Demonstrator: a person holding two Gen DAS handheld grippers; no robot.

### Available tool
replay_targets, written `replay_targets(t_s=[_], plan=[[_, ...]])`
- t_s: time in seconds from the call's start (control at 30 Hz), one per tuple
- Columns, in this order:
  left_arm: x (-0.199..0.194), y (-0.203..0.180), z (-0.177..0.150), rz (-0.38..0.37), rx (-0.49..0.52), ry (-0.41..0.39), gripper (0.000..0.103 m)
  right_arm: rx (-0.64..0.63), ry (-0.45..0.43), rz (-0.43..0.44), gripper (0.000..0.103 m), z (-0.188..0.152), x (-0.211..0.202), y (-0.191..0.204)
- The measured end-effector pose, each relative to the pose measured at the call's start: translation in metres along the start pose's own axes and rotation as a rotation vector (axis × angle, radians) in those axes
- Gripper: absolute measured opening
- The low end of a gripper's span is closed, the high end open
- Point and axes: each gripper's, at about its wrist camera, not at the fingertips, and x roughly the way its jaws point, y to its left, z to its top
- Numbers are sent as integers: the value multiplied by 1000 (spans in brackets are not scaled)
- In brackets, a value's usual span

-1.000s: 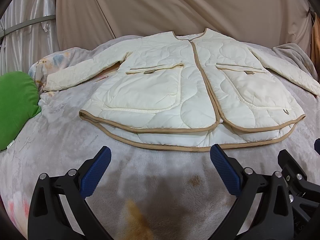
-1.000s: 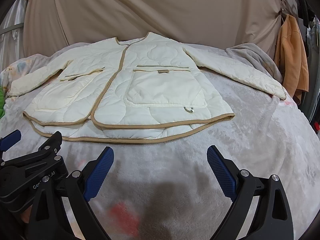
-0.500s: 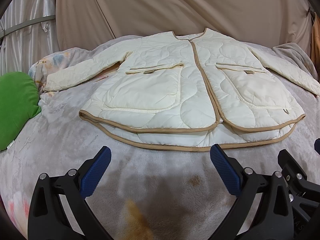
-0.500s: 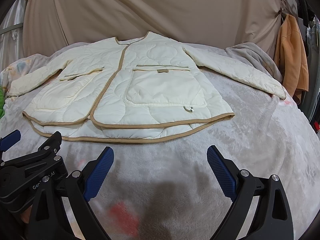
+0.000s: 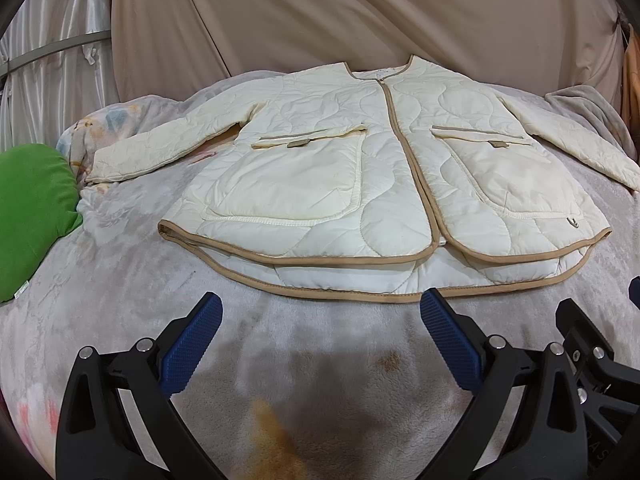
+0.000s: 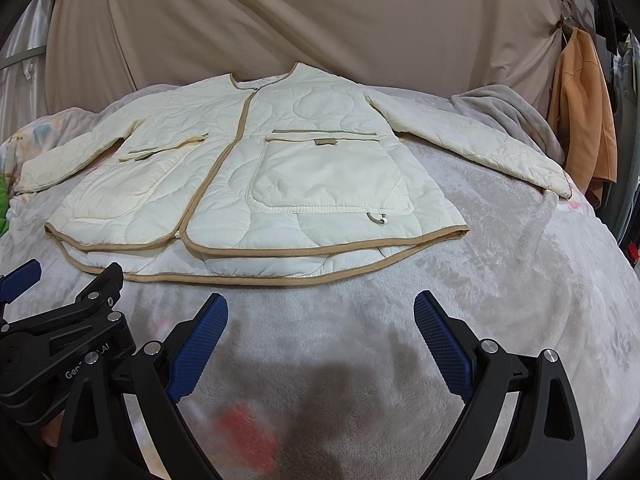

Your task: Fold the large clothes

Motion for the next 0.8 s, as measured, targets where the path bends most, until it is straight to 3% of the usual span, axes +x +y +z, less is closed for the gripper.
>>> replay_targets(t_s=[0.8], plan=[[3, 1, -1, -5, 9, 19, 97, 4, 18, -2, 93, -3, 3, -3]])
